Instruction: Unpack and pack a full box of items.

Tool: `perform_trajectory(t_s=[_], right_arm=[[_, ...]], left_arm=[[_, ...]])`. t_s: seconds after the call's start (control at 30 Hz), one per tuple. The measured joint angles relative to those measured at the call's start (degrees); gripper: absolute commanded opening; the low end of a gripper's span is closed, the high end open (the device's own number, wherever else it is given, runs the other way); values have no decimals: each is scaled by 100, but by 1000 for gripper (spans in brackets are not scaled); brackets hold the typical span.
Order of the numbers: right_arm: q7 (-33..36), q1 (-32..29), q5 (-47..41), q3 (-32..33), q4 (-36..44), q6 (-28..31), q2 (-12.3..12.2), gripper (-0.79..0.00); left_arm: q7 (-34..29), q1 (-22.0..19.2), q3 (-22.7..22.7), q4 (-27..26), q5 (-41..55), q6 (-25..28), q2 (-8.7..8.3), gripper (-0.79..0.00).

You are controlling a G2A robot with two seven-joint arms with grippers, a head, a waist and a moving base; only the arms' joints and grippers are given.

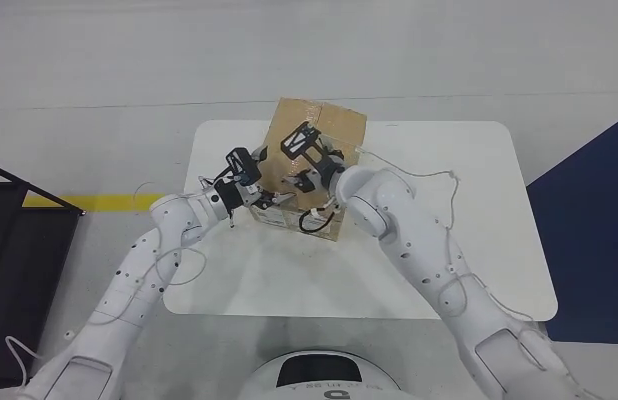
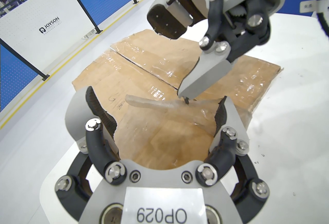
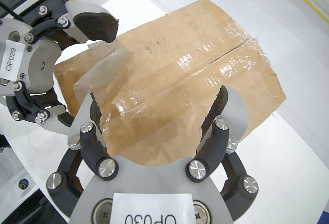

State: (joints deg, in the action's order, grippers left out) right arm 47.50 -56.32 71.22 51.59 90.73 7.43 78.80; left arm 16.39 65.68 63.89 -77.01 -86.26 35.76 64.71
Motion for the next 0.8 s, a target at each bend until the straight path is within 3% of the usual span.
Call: perform_trajectory(t_s=[0.53,0.63,0.8], right_arm=[[259,440,-51,-338,-417,122,163,0],[206,445,-62,-277,-433,75,167,0],[221,436,-68,-204,-433,105,168,0]], left_arm=[[217,243,223,-188,31,-226,-50,0],[328,390,523,-315,93,-294,-112,0],[563,958,1434,-704,258,-337,-290,0]])
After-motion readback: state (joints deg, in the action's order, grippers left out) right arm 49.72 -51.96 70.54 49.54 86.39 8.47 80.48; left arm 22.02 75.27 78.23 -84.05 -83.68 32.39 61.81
